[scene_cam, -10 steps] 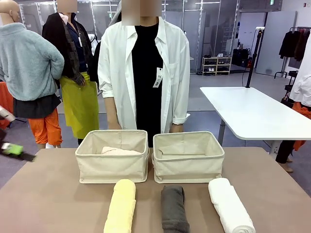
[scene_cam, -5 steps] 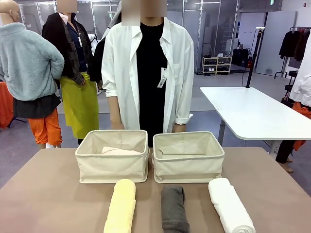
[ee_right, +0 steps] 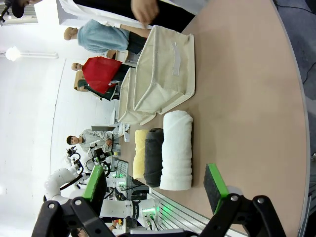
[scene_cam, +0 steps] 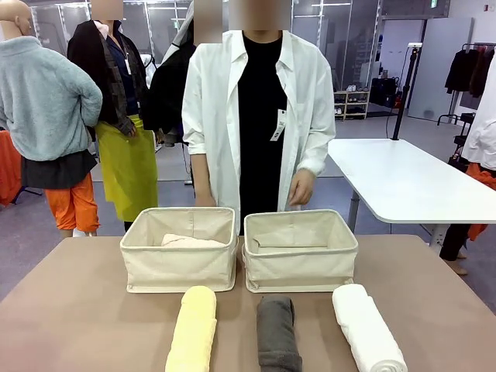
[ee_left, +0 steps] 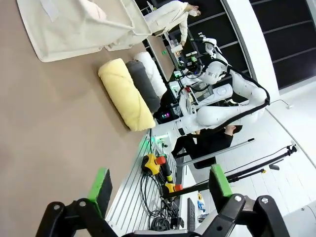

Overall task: Divide the towels into two baskets.
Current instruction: Pick up one hotel-folded towel from the bottom of the table and place it in the Fabric basket indicated by the person.

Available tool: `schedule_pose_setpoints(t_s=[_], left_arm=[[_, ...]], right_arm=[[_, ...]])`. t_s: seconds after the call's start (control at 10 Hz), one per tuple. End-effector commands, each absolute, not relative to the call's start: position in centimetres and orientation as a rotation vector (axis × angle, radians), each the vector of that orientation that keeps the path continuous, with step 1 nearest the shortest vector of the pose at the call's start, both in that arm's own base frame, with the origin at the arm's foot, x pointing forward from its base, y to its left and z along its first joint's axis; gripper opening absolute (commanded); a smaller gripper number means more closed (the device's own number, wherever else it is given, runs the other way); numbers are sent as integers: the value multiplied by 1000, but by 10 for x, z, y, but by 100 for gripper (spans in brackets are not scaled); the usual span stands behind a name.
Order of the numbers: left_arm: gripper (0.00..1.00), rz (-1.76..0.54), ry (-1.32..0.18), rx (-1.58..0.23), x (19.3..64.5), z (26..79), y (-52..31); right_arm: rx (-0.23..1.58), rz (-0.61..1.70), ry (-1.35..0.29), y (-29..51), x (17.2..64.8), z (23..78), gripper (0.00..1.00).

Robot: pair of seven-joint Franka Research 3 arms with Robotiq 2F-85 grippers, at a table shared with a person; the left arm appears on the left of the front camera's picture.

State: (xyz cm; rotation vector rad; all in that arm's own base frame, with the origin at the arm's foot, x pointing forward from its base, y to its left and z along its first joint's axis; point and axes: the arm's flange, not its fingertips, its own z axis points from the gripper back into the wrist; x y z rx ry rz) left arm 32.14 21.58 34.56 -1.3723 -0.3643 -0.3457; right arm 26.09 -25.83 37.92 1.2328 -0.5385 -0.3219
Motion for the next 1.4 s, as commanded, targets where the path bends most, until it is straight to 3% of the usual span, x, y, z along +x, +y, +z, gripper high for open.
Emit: schedule_pose_setpoints(t_s=[0.0,0.6,1.0,1.3], left_arm=[[100,-356,-381,-1365,320,348,217],[100,-356,-381,-1365,320,348,217],[100,-356,-381,-1365,320,348,217],[100,-356,-381,-1365,320,348,217]], right_arm=[[1236,-317,-546,-258,259,381,100],[1233,-322,-538,-258,261,379,100],[951,-101,-259,-138,319,429,100],[737,-39,-137,-47,342,413,100]])
